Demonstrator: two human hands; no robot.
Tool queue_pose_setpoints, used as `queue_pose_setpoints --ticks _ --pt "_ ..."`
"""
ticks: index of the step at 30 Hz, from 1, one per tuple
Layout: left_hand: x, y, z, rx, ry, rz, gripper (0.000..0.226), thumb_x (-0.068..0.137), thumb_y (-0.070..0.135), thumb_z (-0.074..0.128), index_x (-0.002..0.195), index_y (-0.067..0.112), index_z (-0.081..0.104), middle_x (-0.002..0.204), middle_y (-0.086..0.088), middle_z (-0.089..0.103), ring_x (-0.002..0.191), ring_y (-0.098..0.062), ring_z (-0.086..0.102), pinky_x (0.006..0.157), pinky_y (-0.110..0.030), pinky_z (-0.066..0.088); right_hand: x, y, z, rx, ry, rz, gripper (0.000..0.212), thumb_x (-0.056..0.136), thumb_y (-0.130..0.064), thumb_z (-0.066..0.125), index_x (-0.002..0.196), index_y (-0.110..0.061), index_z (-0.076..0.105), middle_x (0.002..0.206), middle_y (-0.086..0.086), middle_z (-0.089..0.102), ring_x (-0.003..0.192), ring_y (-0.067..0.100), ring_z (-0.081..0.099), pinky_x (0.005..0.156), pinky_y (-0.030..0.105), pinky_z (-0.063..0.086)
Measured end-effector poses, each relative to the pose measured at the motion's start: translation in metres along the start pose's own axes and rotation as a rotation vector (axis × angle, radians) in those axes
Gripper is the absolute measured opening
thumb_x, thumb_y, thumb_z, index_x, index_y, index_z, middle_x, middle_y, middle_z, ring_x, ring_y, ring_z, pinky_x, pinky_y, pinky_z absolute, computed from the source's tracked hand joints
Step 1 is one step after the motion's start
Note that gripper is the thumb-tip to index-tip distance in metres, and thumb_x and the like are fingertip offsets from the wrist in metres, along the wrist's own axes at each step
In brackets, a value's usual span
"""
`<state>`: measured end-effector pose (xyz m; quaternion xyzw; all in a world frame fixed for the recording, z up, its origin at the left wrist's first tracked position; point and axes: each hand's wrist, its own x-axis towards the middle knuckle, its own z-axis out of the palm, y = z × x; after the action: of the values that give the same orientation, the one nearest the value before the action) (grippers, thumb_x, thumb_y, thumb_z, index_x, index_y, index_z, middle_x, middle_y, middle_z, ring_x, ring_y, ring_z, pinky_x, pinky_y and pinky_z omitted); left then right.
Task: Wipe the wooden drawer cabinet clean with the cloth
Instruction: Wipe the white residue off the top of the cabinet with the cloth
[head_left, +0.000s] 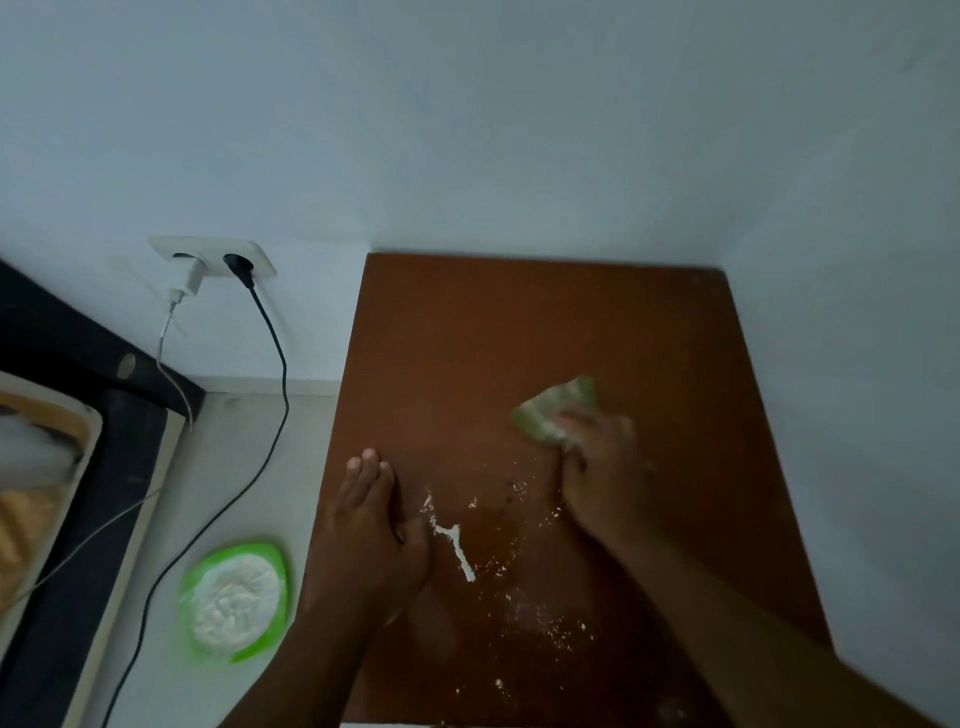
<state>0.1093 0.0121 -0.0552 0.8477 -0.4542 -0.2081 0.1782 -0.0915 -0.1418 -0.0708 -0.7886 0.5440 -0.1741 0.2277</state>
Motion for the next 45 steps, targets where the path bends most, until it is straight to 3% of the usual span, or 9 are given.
queue_pose_setpoints --ticks 5,11,16,23,26,28,31,40,45 --pt "0.002 0.003 -0.003 0.017 -0.029 -0.004 0.079 0.075 0.043 0.041 0.146 0.008 0.041 0.16 -0.004 0.025 0.148 -0.014 0.015 0.117 -0.037 0.022 -0.041 -0.04 0.003 0.237 -0.121 0.01 0.039 0.092 -0.004 0.058 0.122 -0.027 0.066 0.128 -0.008 0.059 0.109 -0.003 0.051 0.093 0.004 0.041" --pt "0.0 -0.002 0.001 0.055 -0.049 0.019 0.082 0.078 0.048 0.034 0.148 0.006 0.036 0.161 -0.007 0.021 0.149 -0.018 0.013 0.12 -0.036 0.015 -0.005 0.063 -0.075 0.004 0.239 0.279 0.037 0.091 -0.004 0.059 0.127 -0.009 0.064 0.128 0.015 0.064 0.115 0.034 0.06 0.1 0.048 0.05" --pt "0.0 0.0 -0.001 0.056 -0.048 0.023 0.087 0.073 0.051 0.028 0.146 0.004 0.038 0.16 -0.011 0.024 0.149 -0.021 0.016 0.12 -0.038 0.017 -0.047 0.075 -0.044 -0.097 0.244 0.406 0.043 0.083 -0.002 0.057 0.125 -0.006 0.066 0.132 0.015 0.062 0.121 0.038 0.055 0.106 0.043 0.043" --pt "0.0 -0.001 -0.009 0.04 -0.097 0.038 0.085 0.076 0.049 0.031 0.149 0.006 0.034 0.161 -0.009 0.019 0.15 -0.02 0.011 0.119 -0.037 0.016 -0.085 -0.047 0.024 0.201 -0.012 0.064 0.042 0.088 0.0 0.057 0.122 -0.021 0.069 0.126 -0.009 0.062 0.115 0.007 0.046 0.1 0.022 0.044" --pt "0.0 -0.008 -0.013 0.033 -0.122 0.071 0.08 0.078 0.042 0.035 0.151 0.009 0.03 0.163 -0.005 0.015 0.15 -0.016 0.008 0.117 -0.032 0.012 -0.062 -0.048 -0.003 0.347 0.049 0.161 0.036 0.092 -0.003 0.06 0.122 -0.02 0.067 0.122 -0.007 0.062 0.097 0.007 0.059 0.076 0.012 0.053" --pt "-0.001 -0.011 -0.012 0.024 -0.123 0.079 0.08 0.079 0.041 0.035 0.152 0.011 0.026 0.163 -0.002 0.011 0.15 -0.013 0.004 0.116 -0.029 0.009 -0.025 -0.029 -0.022 0.337 0.16 0.257 0.033 0.093 -0.01 0.061 0.124 -0.021 0.065 0.12 -0.001 0.066 0.089 0.012 0.065 0.071 0.023 0.058" --pt "-0.003 -0.014 -0.009 0.011 -0.135 0.088 0.081 0.079 0.041 0.035 0.154 0.012 0.022 0.164 0.0 0.007 0.15 -0.012 0.0 0.119 -0.031 0.009 0.022 0.0 -0.025 0.164 0.166 0.313 0.036 0.093 -0.01 0.058 0.125 -0.023 0.065 0.129 0.0 0.062 0.113 0.018 0.059 0.097 0.037 0.052" --pt "-0.002 -0.019 -0.013 -0.025 -0.135 0.1 0.078 0.08 0.038 0.034 0.153 0.013 0.026 0.163 0.0 0.011 0.15 -0.011 0.004 0.119 -0.033 0.015 -0.071 -0.078 0.037 0.225 -0.222 -0.192 0.039 0.086 0.002 0.058 0.115 -0.02 0.072 0.121 -0.008 0.067 0.108 0.009 0.051 0.092 0.008 0.036" --pt "-0.004 -0.019 -0.008 -0.031 -0.122 0.107 0.079 0.079 0.039 0.035 0.153 0.013 0.024 0.164 0.001 0.008 0.15 -0.011 0.0 0.121 -0.034 0.014 0.001 -0.001 -0.034 0.124 0.17 0.023 0.024 0.091 -0.022 0.062 0.112 -0.015 0.071 0.11 0.001 0.069 0.1 0.019 0.063 0.084 0.022 0.047"
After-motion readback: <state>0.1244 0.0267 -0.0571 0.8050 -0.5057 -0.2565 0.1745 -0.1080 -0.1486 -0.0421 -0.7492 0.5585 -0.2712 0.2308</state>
